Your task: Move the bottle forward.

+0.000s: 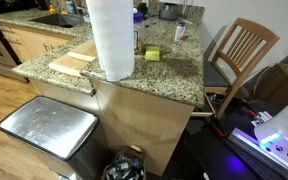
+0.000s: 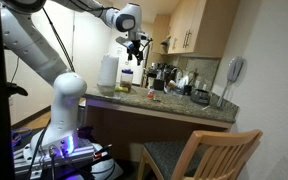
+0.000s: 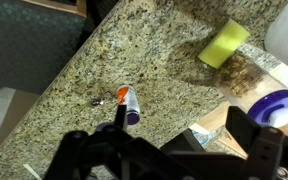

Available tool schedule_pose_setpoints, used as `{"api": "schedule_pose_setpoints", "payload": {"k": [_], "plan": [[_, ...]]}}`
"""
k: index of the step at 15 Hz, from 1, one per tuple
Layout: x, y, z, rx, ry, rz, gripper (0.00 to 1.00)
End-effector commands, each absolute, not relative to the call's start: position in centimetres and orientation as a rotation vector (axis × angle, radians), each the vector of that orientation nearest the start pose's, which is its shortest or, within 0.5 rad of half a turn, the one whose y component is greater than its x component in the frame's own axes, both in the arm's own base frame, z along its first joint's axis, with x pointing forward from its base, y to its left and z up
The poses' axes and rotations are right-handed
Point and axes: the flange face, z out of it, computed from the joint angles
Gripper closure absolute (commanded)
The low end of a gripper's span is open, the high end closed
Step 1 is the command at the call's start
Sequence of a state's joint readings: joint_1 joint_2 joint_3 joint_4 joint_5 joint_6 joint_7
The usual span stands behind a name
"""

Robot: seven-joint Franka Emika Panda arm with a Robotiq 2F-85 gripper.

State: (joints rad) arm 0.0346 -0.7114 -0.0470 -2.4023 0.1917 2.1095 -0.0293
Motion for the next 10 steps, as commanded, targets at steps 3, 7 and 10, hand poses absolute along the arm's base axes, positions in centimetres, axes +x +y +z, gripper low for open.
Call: {"api": "schedule_pose_setpoints", "payload": {"k": [3, 7, 10], "plan": [[40.4, 0.0, 56.3, -2.905, 0.167, -0.670, 0.00], [46.9, 1.5, 53.3, -2.850, 0.266, -0.852, 0.00], [51.3, 1.7, 51.0, -2.907, 0.339, -0.871, 0.00]]}}
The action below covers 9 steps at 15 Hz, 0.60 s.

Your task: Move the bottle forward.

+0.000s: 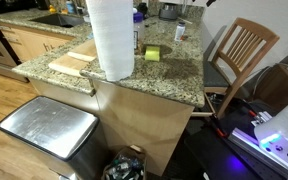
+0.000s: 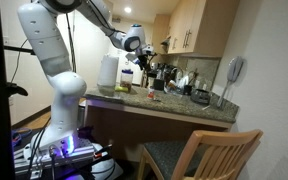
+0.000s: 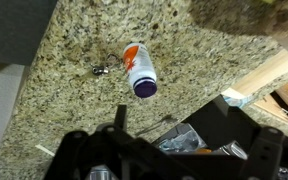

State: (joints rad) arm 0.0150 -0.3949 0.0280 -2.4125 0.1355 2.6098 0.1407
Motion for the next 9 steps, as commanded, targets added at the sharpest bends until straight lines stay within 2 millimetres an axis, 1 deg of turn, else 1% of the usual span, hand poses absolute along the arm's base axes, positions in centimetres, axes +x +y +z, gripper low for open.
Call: {"api": "schedule_pose_setpoints", "payload": {"k": [1, 2, 4, 6, 7, 9], "plan": [[51.8, 1.7, 51.3, -2.926, 0.359, -0.854, 0.00], [49.6, 2.0, 51.0, -2.903, 0.319, -0.853, 0.00], [51.3, 1.9, 50.6, -2.916, 0.344, -0.846, 0.00], [51.7, 1.8, 50.9, -2.913, 0.349, -0.853, 0.00], [52.6, 1.6, 49.7, -2.913, 0.370, -0.839, 0.00], [54.1, 1.6, 48.2, -2.878, 0.423, -0.825, 0.00]]}}
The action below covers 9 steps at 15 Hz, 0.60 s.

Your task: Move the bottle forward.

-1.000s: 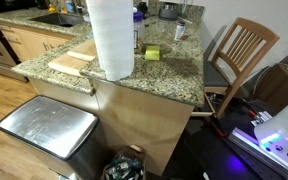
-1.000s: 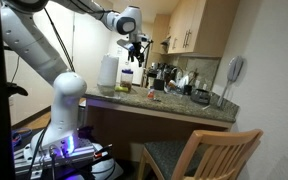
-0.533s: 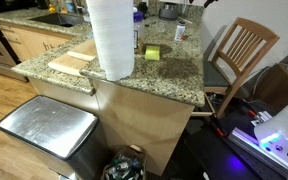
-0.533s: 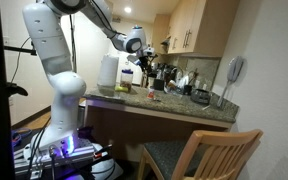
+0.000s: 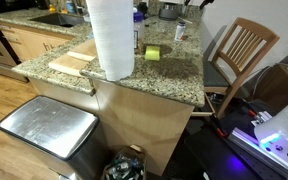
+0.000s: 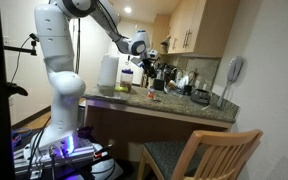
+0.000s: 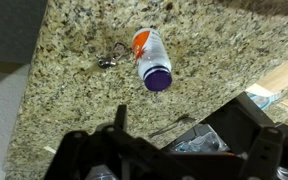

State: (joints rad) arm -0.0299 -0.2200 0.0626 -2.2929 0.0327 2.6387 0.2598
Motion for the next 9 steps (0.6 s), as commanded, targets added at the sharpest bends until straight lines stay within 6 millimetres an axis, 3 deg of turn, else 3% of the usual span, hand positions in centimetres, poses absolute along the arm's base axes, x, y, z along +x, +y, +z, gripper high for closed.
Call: {"api": "schedule_pose_setpoints", "payload": {"k": [1, 6, 7, 9], "plan": [[55.1, 1.6, 47.7, -2.859, 0.434, -0.839, 0.00], [61.1, 0.9, 45.5, -2.850, 0.521, -0.879, 0.00], [58.1, 1.5, 45.8, -2.858, 0.473, -0.853, 0.00], [60.1, 1.3, 45.2, -2.853, 0.507, -0.855, 0.00]]}}
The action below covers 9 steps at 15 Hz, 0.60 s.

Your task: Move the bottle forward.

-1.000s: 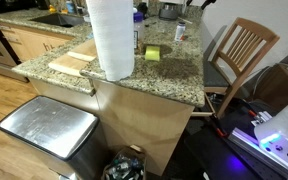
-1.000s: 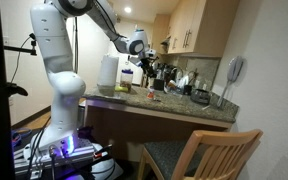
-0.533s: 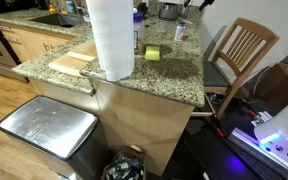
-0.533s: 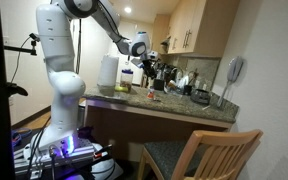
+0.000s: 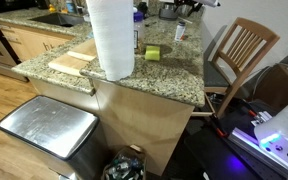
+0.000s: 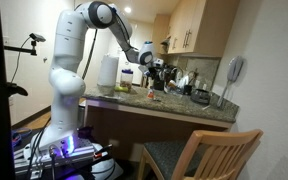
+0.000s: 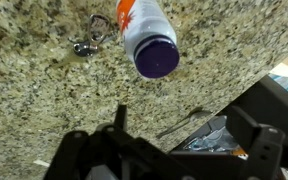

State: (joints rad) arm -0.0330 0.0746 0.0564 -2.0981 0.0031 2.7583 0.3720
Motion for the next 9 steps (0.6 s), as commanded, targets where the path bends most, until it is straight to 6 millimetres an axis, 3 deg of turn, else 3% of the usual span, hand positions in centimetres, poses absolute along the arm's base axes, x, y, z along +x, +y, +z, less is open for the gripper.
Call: {"api": "schedule_pose_setpoints", "payload": {"k": [1, 8, 9], "plan": [[60.62, 1.21, 45.12, -2.851, 0.510, -0.856, 0.00], [60.36, 1.19, 45.04, -2.960, 0.489, -0.644, 0.00], [60.45, 1.42, 44.53, -2.920, 0.506, -0.698, 0.00]]}}
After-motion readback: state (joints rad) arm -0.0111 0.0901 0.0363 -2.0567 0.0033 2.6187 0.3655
